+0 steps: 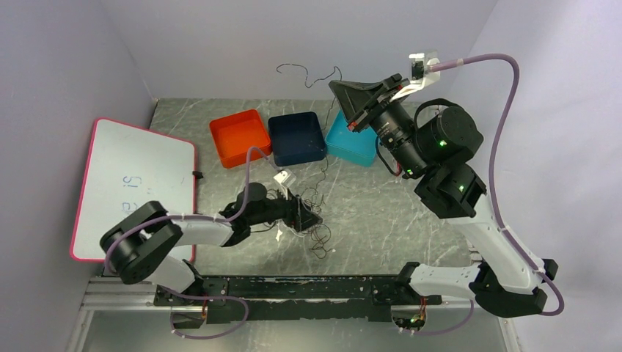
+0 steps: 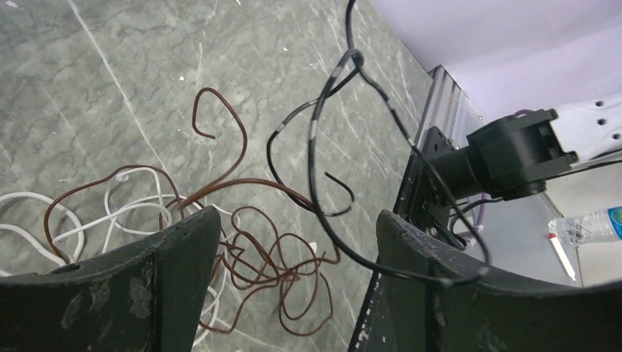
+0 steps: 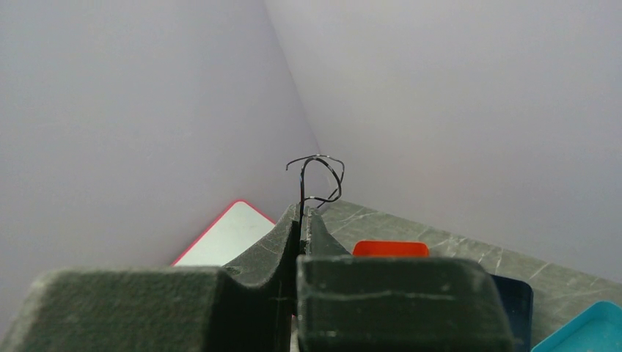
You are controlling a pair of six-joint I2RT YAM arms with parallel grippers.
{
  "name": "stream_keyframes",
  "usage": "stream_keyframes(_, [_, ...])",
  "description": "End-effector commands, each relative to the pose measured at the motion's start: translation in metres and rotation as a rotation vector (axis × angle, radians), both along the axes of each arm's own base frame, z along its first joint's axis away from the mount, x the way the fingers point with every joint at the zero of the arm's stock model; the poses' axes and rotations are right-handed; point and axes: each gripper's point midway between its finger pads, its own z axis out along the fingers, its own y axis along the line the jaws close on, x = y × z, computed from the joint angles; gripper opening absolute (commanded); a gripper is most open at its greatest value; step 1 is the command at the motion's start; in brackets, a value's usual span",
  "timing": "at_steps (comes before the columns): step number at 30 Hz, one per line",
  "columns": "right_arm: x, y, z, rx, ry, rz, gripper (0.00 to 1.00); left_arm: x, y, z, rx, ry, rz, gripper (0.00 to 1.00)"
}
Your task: Untangle the cables
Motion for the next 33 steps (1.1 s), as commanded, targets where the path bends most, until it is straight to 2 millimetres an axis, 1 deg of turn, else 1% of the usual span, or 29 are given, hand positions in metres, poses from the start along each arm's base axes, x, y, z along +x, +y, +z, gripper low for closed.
stream_keyframes(1, [-0.004,-0.006,0.009,0.047,-0.014,0.003,0.00,0.016,-0.023,0.025,-0.092,-0.056,0.032,0.81])
stream_keyframes(3, [-0.004,-0.007,0.008,0.050,-0.011,0.002,0.00,0.018,-0.030,0.019,-0.079,-0.042,0.036,0.75])
stream_keyframes(5, [-0.005,-0.008,0.007,0.053,-0.009,-0.001,0.00,0.023,-0.033,0.013,-0.067,-0.032,0.050,0.64])
stream_keyframes(6, [-0.005,-0.009,0.008,0.055,-0.011,-0.002,0.00,0.024,-0.033,0.011,-0.064,-0.027,0.058,0.59])
stream_keyframes(9, [-0.006,-0.014,0.011,0.056,-0.019,-0.020,0.00,0.025,-0.030,0.002,-0.041,-0.021,0.077,0.47])
stream_keyframes(12, [-0.006,-0.024,0.019,0.046,-0.042,-0.060,0.00,0.024,-0.021,-0.009,0.005,-0.016,0.095,0.40])
stream_keyframes(15, [-0.006,-0.037,0.033,0.042,-0.080,-0.108,0.00,0.018,-0.009,-0.024,0.056,0.001,0.106,0.32])
stream_keyframes(17, [-0.009,-0.046,0.044,0.045,-0.111,-0.134,0.00,0.015,-0.002,-0.035,0.088,0.015,0.119,0.21])
stream_keyframes(18, [-0.009,-0.049,0.048,0.046,-0.124,-0.145,0.00,0.013,0.002,-0.040,0.100,0.023,0.124,0.13])
stream_keyframes(19, [-0.010,-0.052,0.052,0.049,-0.135,-0.154,0.00,0.012,0.005,-0.044,0.112,0.029,0.128,0.08])
stream_keyframes(21, [-0.012,-0.060,0.062,0.054,-0.160,-0.178,0.00,0.008,0.011,-0.053,0.132,0.045,0.135,0.07])
stream_keyframes(26, [-0.015,-0.076,0.080,0.052,-0.212,-0.237,0.00,0.002,0.022,-0.066,0.162,0.078,0.156,0.07])
stream_keyframes(30, [-0.018,-0.090,0.095,0.057,-0.250,-0.290,0.00,0.000,0.031,-0.079,0.195,0.100,0.181,0.07])
stream_keyframes(33, [-0.021,-0.104,0.106,0.062,-0.277,-0.341,0.00,0.000,0.037,-0.088,0.227,0.120,0.204,0.07])
